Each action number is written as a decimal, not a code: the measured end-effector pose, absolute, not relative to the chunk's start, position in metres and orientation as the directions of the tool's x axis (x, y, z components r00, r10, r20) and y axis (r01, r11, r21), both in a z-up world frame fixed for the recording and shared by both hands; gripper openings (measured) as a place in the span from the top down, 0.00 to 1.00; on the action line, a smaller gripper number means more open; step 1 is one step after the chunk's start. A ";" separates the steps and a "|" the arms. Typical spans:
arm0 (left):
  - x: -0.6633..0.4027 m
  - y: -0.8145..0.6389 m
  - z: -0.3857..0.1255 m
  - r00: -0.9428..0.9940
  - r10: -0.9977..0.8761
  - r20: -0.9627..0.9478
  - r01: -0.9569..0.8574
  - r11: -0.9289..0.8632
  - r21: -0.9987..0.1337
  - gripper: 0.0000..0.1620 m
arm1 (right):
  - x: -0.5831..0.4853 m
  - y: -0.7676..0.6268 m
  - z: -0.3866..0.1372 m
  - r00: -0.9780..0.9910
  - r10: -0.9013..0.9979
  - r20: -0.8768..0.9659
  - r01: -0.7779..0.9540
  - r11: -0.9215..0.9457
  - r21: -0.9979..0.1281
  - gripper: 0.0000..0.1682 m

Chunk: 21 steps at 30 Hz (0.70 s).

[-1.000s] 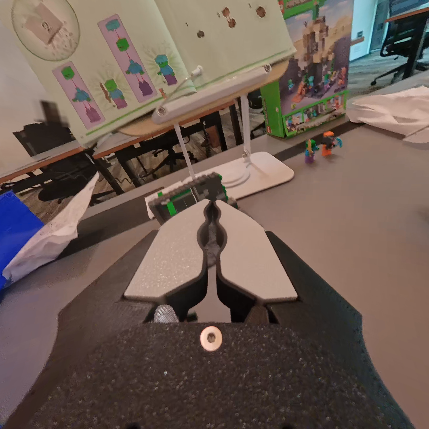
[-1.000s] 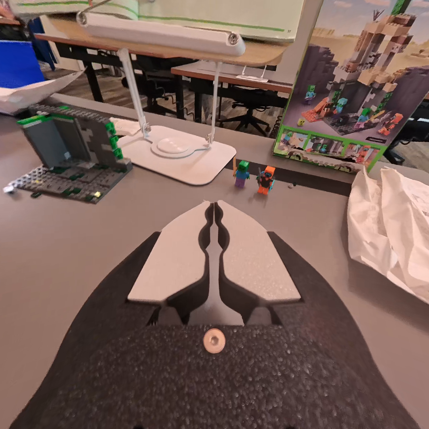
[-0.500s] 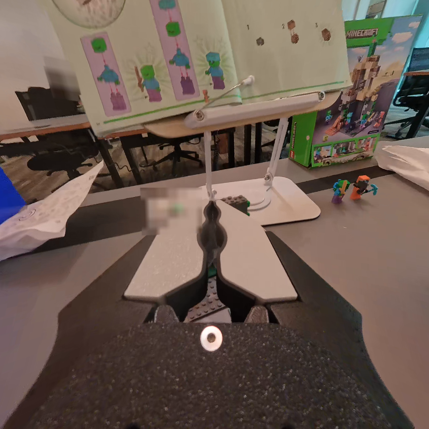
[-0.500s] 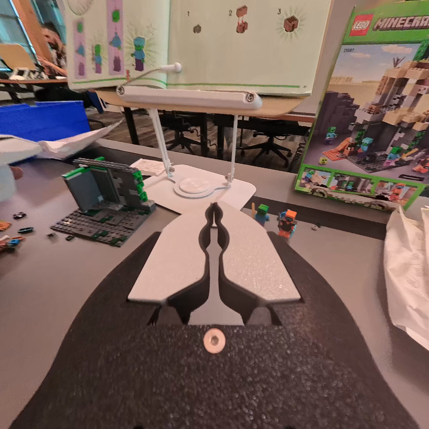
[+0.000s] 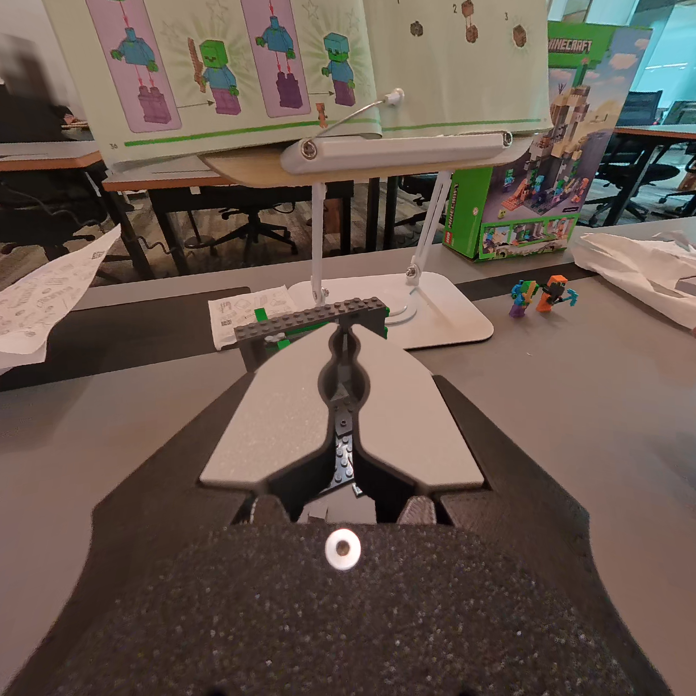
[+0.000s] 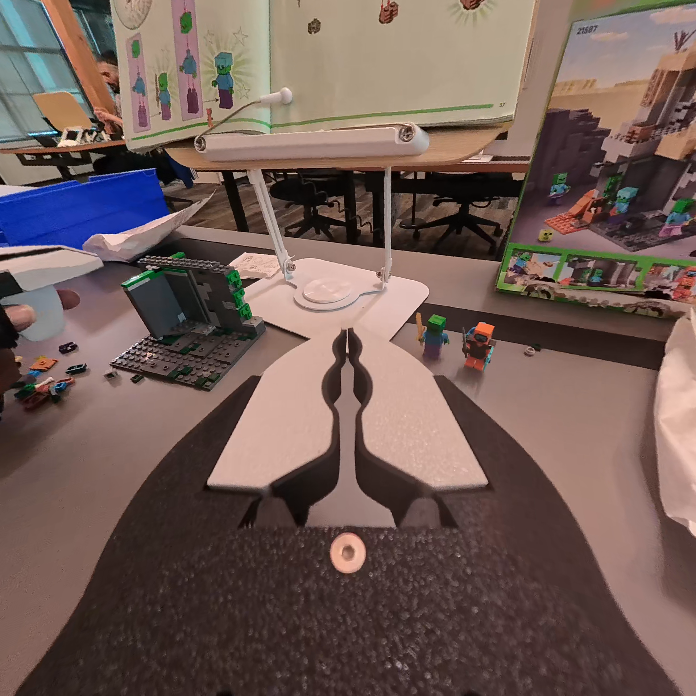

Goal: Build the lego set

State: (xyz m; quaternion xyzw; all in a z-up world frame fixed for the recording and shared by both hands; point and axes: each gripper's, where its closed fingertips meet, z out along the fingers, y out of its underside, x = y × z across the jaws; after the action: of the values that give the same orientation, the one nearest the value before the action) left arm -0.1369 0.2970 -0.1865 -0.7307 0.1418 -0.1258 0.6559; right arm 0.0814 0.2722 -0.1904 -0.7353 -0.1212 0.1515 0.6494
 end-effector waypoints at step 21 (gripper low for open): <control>-0.120 0.292 -0.193 0.913 -0.408 -0.010 -0.076 -0.146 -0.986 0.97 | 0.070 0.269 -0.204 0.911 0.412 0.000 0.071 -0.157 -0.985 0.99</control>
State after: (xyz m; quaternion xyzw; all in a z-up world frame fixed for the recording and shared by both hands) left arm -0.1199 0.2924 -0.1934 -0.7455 0.1624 -0.1309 0.6330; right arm 0.0700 0.2692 -0.2042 -0.7484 -0.1613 0.1358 0.6289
